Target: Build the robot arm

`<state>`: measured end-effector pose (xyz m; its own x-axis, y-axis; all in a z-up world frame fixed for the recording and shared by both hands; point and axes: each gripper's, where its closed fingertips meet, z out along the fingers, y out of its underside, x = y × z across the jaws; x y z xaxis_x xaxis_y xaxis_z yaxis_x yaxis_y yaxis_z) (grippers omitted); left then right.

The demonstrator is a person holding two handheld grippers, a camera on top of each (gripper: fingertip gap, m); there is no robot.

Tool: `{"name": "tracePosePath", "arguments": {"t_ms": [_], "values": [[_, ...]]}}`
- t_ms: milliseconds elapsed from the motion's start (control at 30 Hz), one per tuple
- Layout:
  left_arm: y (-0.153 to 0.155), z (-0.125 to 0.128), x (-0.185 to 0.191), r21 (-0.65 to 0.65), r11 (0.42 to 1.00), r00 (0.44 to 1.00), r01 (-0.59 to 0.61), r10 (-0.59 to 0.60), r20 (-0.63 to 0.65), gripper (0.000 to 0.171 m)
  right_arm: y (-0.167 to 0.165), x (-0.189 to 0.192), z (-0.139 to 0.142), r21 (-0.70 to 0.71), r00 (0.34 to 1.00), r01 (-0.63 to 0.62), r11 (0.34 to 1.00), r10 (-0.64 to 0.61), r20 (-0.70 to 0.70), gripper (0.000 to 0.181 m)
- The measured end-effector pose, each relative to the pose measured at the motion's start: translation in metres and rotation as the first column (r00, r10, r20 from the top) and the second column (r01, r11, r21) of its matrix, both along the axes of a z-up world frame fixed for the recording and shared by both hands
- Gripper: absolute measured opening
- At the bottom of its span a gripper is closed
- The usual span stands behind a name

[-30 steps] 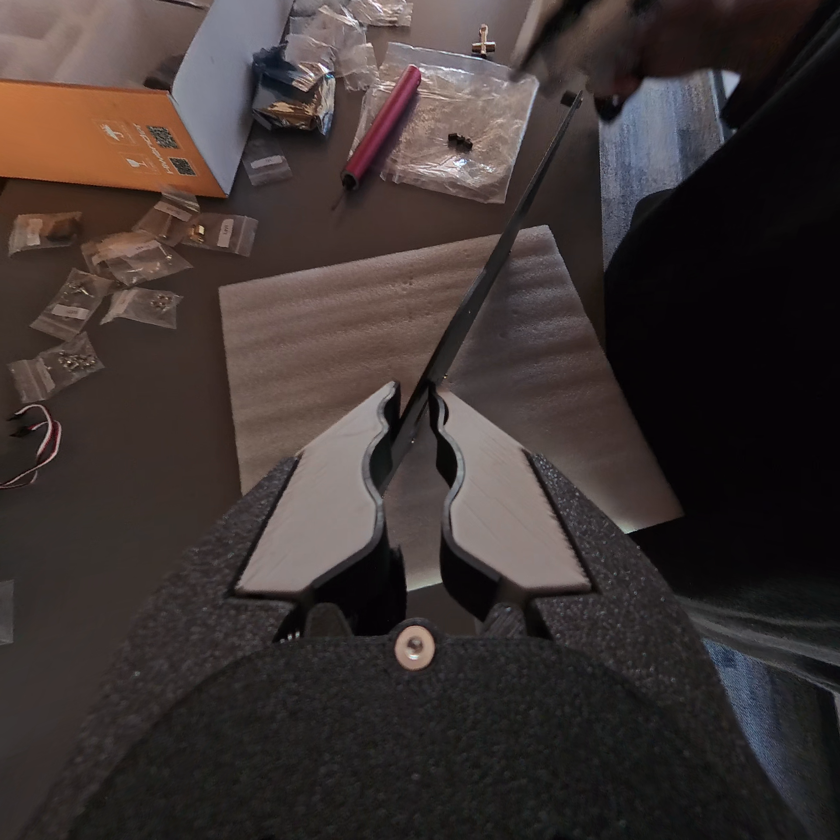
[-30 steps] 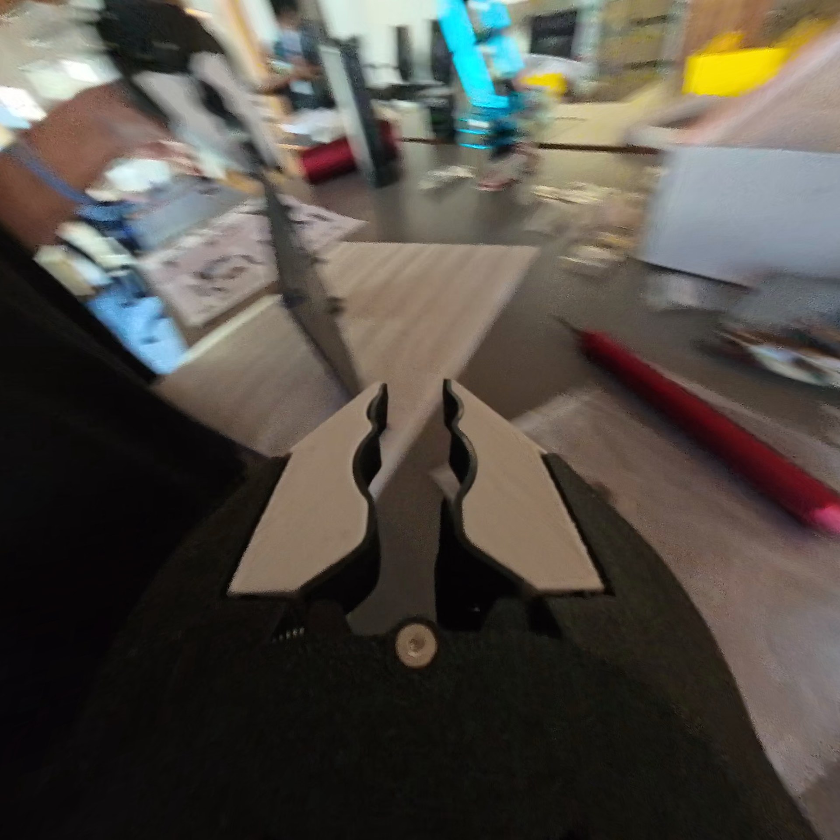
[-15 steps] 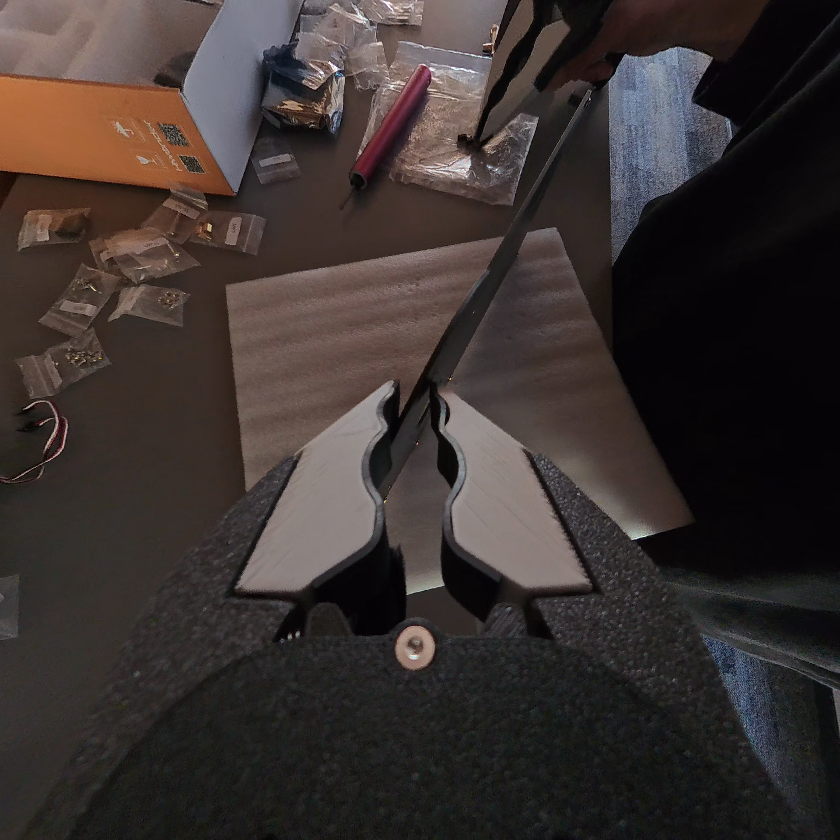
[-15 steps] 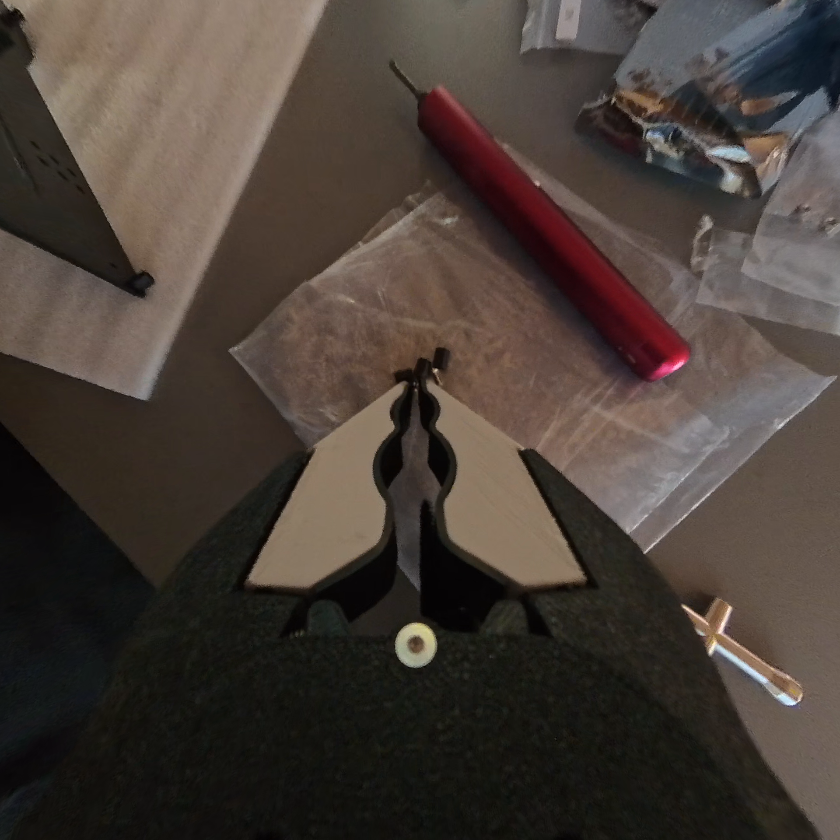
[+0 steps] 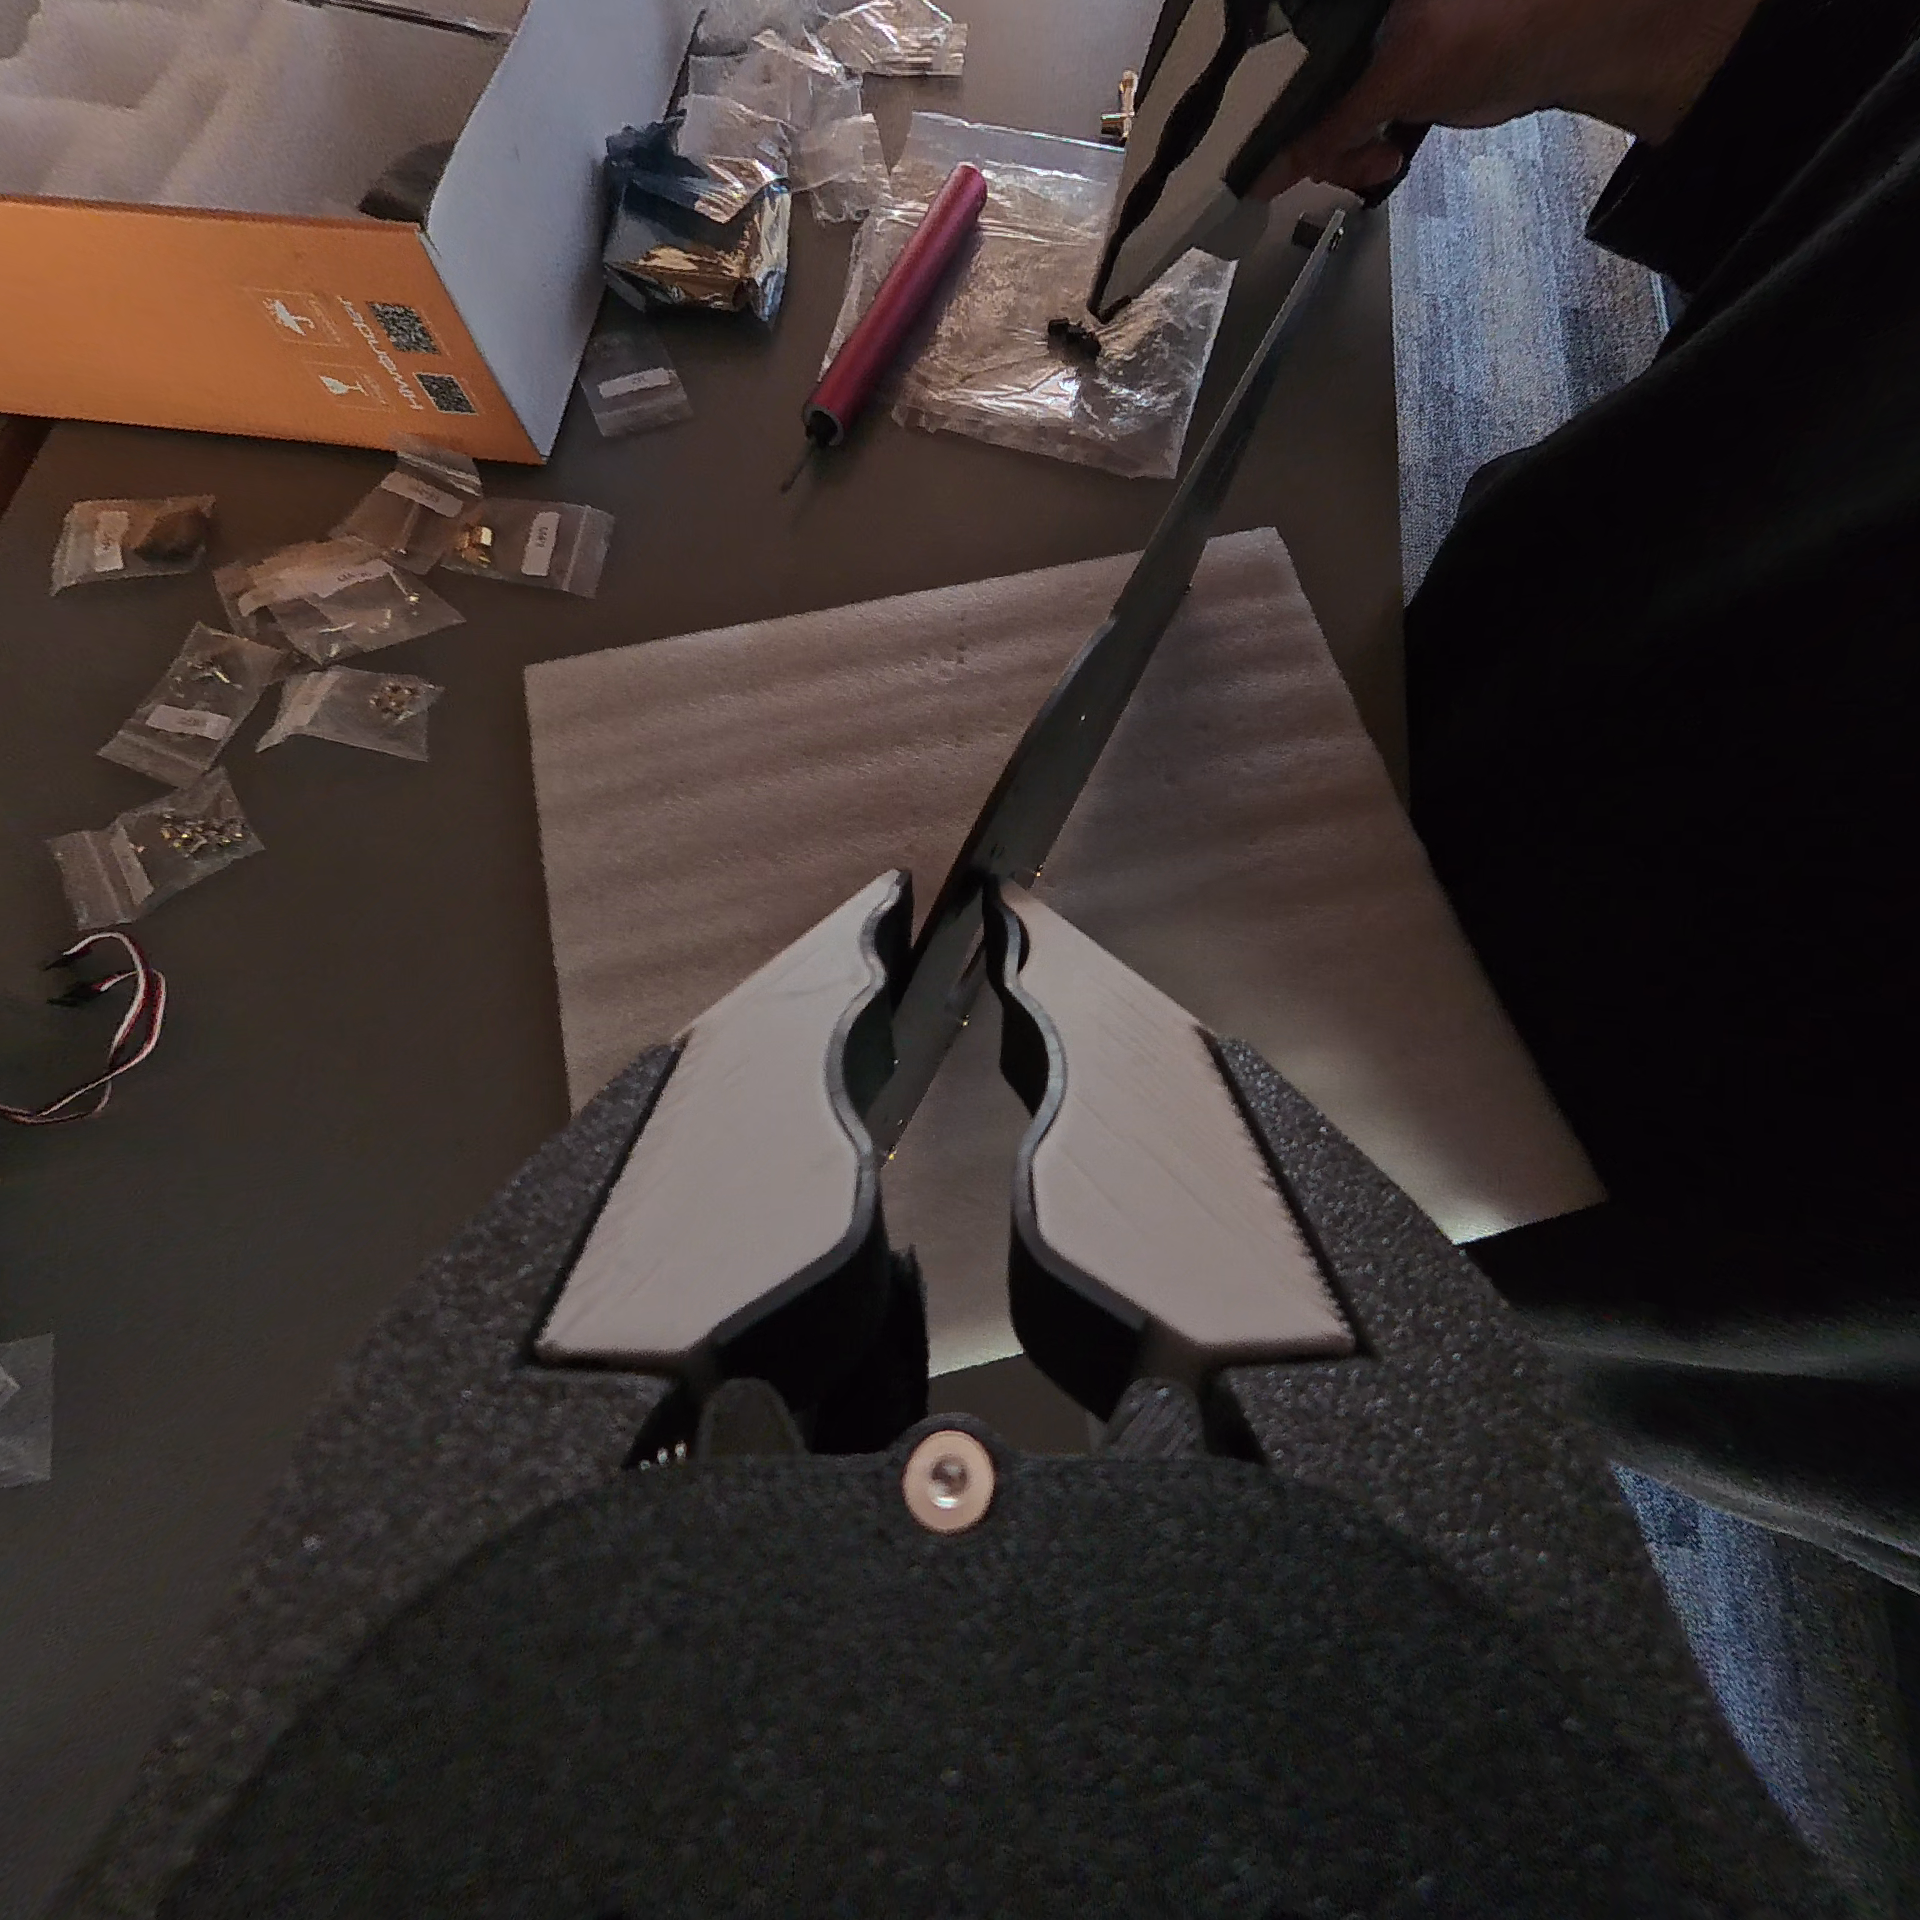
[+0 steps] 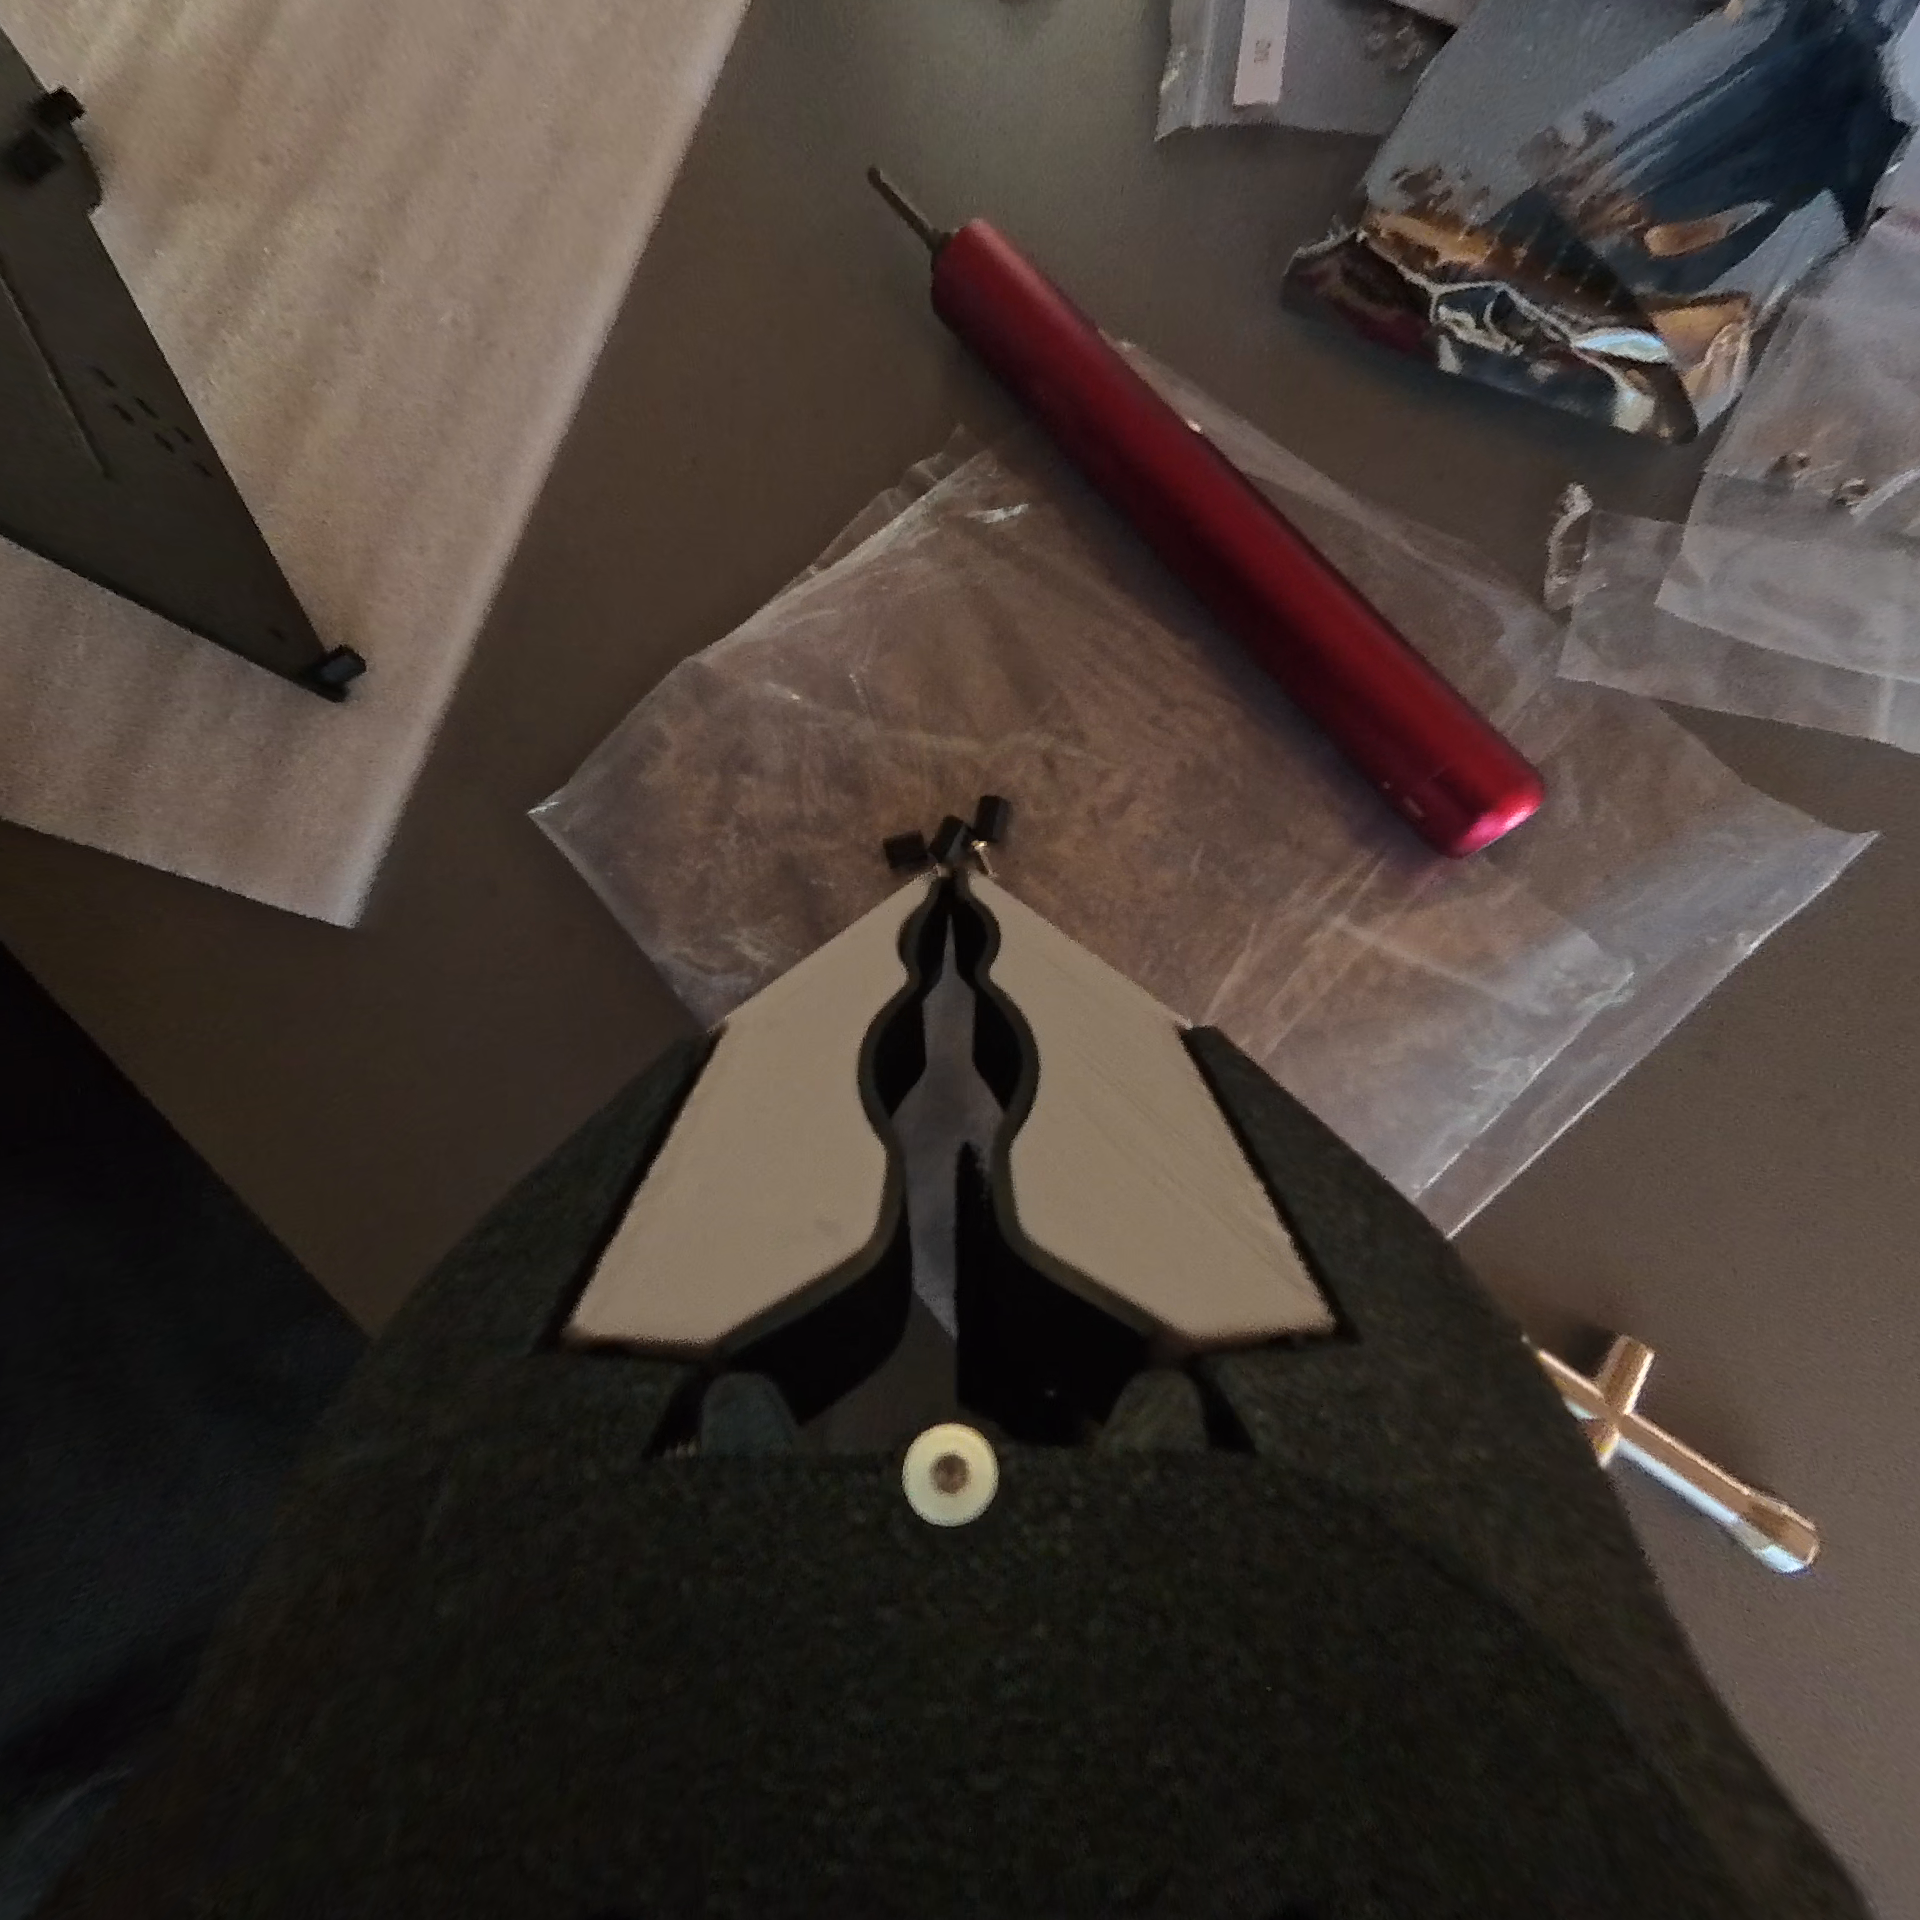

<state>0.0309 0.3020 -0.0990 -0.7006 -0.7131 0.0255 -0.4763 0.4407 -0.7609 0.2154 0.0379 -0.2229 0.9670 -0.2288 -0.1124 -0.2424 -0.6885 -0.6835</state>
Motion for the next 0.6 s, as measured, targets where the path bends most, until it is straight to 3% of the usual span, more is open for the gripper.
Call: {"name": "tracePosePath", "arguments": {"t_ms": [433, 600], "values": [[0.0, 0.0, 0.001, -0.005, 1.0, 1.0, 0.011, -0.011, 0.006, 0.013, 0.004, -0.001, -0.007, -0.029, 0.999, -0.001, 1.0, 0.0, -0.034, 0.003], [0.0, 0.0, 0.0, -0.01, 1.0, 1.0, 0.008, -0.008, 0.018, 0.013, -0.001, 0.001, 0.008, -0.011, 0.999, 0.03, 0.999, -0.03, 0.019, 0.002]]}}
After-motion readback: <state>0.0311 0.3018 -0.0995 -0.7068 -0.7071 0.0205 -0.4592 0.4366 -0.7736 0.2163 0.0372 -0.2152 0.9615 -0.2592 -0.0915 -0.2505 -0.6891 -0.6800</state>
